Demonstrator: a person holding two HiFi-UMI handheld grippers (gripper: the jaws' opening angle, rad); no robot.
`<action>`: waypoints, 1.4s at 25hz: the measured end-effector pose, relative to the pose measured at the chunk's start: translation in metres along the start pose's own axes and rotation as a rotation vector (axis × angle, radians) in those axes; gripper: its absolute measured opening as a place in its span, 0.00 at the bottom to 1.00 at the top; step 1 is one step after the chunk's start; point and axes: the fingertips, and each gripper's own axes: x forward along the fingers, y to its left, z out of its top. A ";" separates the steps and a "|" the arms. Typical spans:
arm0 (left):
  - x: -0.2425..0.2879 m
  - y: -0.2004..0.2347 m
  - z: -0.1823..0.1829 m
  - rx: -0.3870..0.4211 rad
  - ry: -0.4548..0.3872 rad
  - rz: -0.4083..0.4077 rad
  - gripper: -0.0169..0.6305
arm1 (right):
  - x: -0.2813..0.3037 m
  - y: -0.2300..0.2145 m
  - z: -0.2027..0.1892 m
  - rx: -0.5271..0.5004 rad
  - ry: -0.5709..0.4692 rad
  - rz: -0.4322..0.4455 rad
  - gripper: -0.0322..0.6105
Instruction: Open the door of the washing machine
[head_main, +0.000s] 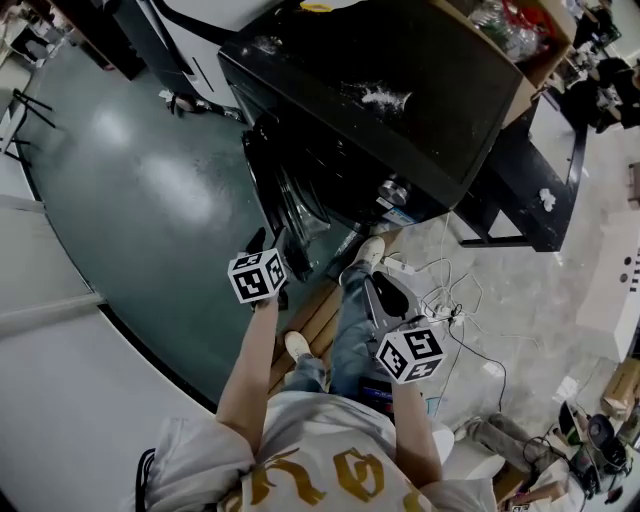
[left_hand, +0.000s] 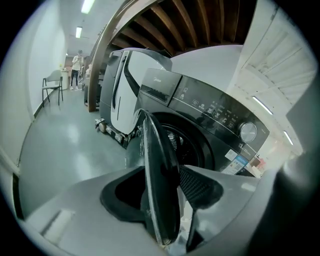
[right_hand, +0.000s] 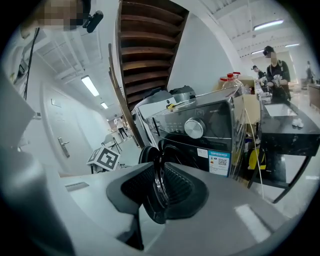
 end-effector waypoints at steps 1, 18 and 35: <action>-0.003 0.005 0.000 -0.001 0.000 0.006 0.37 | 0.002 0.003 0.000 -0.003 0.002 0.006 0.16; -0.052 0.115 0.000 -0.050 -0.057 0.199 0.26 | 0.034 0.034 -0.012 -0.059 0.076 0.111 0.14; -0.075 0.249 0.053 0.025 -0.128 0.321 0.30 | 0.071 0.042 -0.035 -0.095 0.210 0.193 0.14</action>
